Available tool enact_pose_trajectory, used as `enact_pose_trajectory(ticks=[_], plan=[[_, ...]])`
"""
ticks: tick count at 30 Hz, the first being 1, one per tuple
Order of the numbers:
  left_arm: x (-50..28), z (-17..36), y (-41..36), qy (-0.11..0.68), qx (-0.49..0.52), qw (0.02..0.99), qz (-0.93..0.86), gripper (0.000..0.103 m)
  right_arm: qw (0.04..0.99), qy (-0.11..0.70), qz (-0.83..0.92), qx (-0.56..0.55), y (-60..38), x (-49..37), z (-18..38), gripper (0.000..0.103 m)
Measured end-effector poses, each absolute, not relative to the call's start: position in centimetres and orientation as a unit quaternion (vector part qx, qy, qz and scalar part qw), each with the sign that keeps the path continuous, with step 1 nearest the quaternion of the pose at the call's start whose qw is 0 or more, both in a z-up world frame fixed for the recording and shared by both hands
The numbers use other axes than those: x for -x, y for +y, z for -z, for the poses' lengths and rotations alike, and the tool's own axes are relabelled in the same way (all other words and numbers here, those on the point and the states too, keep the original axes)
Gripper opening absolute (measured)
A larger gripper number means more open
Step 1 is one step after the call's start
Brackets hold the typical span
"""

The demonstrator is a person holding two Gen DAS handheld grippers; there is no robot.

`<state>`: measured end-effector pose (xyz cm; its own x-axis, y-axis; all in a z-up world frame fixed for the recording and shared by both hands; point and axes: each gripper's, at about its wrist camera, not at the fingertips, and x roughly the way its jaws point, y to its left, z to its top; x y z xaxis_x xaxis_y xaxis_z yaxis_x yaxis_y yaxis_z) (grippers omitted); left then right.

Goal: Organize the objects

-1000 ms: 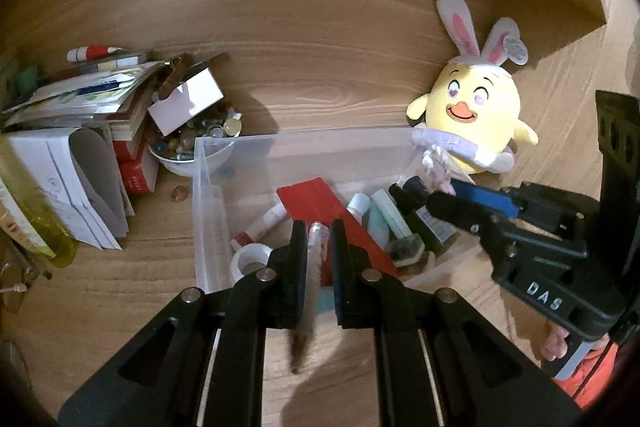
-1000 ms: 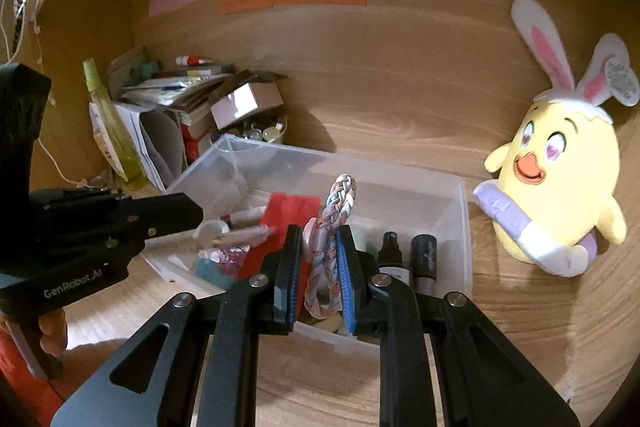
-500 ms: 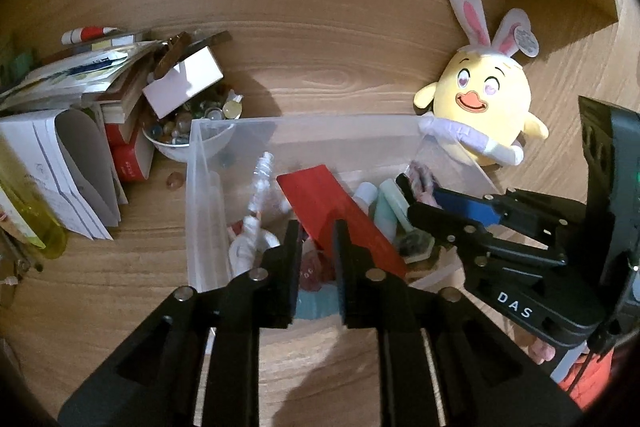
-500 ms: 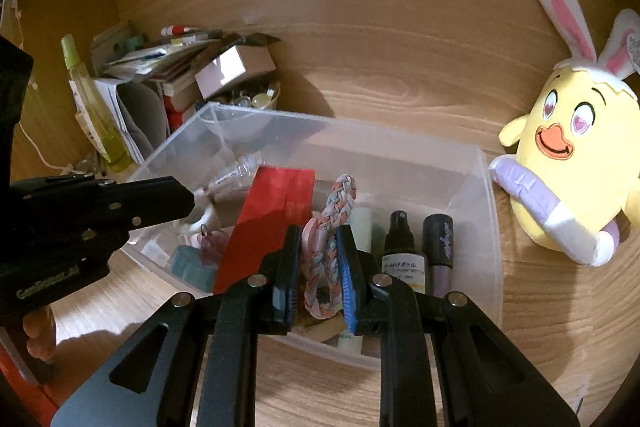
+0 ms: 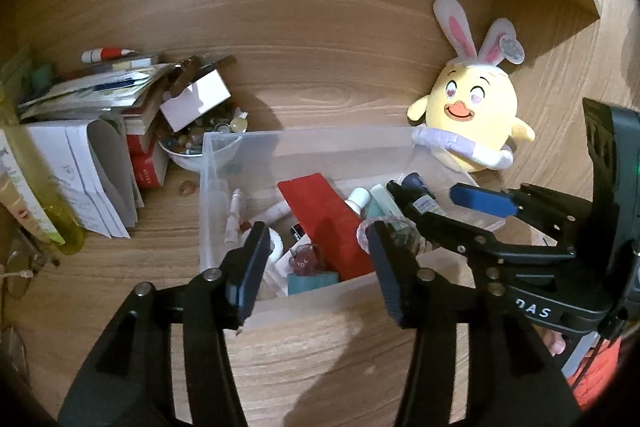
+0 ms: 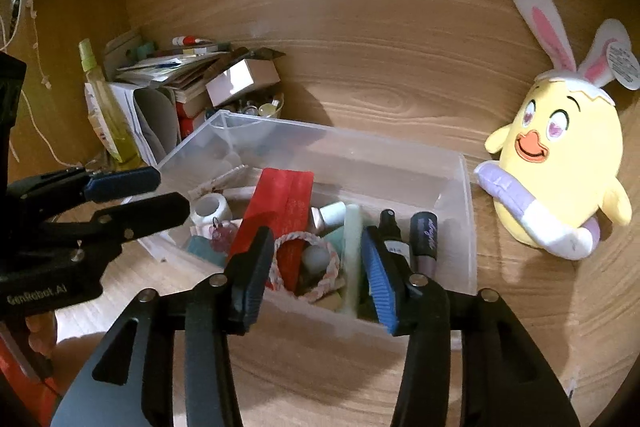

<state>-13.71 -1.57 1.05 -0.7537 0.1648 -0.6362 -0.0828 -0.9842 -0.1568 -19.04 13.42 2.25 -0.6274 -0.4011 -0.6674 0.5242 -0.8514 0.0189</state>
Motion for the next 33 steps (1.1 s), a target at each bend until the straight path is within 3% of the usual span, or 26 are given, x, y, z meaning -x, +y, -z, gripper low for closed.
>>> enact_pose_trajectory(ticks=[5, 9, 12, 16, 33], plan=[[12.6, -1.2, -1.5, -0.055, 0.337, 0.058, -0.938, 0.059, 0.250, 0.087, 0.903, -0.337, 14.5, 17.9, -2.6, 0.059], [11.7, -1.2, -1.1, -0.039, 0.328, 0.037, -0.943, 0.061, 0.249, 0.077, 0.908, -0.328, 15.4, 16.9, -3.1, 0.076], [11.0, -1.2, -0.7, -0.032, 0.324, 0.031, -0.945, 0.072, 0.251, 0.073, 0.911, -0.320, 15.9, 16.1, -3.6, 0.082], [10.0, -1.4, -0.5, -0.030, 0.310, 0.020, -0.950, 0.087, 0.252, 0.072, 0.914, -0.309, 16.4, 15.0, -4.0, 0.083], [7.6, -0.9, 0.4, -0.039, 0.297, 0.029, -0.954, 0.096, 0.249, 0.062, 0.919, -0.300, 18.0, 12.1, -3.7, 0.089]])
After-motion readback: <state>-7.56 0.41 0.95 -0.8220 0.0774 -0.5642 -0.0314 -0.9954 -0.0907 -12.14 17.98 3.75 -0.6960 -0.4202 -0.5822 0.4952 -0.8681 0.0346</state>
